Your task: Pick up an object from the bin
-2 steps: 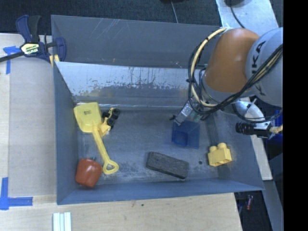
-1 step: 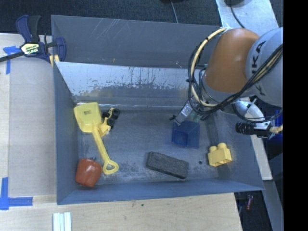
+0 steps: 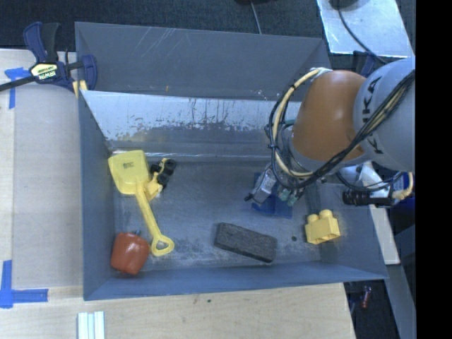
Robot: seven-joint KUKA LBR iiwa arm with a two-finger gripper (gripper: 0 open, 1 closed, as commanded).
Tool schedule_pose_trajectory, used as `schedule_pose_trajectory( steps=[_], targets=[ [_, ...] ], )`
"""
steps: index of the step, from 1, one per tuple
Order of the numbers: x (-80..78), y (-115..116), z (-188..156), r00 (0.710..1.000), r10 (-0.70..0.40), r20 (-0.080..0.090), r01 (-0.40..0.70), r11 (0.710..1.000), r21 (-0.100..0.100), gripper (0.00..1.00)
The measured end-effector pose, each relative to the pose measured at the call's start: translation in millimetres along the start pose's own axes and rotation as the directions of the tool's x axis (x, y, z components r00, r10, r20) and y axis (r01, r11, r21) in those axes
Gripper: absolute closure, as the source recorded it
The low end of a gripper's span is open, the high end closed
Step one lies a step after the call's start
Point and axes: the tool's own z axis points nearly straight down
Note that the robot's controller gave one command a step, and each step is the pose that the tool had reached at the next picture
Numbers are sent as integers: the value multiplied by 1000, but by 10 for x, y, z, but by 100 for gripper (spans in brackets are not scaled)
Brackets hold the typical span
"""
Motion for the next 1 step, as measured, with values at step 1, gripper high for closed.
schedule_pose_trajectory(
  steps=[1],
  targets=[
    [-106,-175,-123,895,446,1,-446,895,-1,100]
  ],
)
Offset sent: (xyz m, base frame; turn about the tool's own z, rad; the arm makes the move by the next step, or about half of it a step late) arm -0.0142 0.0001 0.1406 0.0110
